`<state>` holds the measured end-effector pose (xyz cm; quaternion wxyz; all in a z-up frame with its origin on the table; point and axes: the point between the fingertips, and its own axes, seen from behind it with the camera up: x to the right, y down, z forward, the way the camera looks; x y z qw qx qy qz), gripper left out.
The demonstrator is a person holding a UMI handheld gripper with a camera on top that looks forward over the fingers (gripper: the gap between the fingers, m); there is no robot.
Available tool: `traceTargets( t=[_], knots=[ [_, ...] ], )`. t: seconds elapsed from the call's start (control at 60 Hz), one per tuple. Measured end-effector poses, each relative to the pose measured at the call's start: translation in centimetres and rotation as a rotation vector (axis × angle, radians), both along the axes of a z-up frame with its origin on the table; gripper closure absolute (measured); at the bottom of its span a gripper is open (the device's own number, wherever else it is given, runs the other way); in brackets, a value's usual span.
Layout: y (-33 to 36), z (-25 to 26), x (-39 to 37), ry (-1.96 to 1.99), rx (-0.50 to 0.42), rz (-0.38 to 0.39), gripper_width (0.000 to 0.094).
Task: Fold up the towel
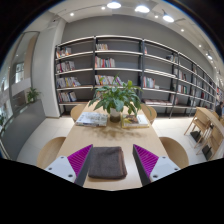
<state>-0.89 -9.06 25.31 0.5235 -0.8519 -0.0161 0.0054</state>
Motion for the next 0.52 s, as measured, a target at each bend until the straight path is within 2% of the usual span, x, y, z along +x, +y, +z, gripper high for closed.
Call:
traceTargets(
  t=[0.3, 0.517],
  knots=[
    [-7.7, 0.2, -1.4, -0.007, 0.007, -0.028, 0.0144],
    [-10.1, 1.0, -1.9, -0.016, 0.024, -0.031, 0.0146]
  ],
)
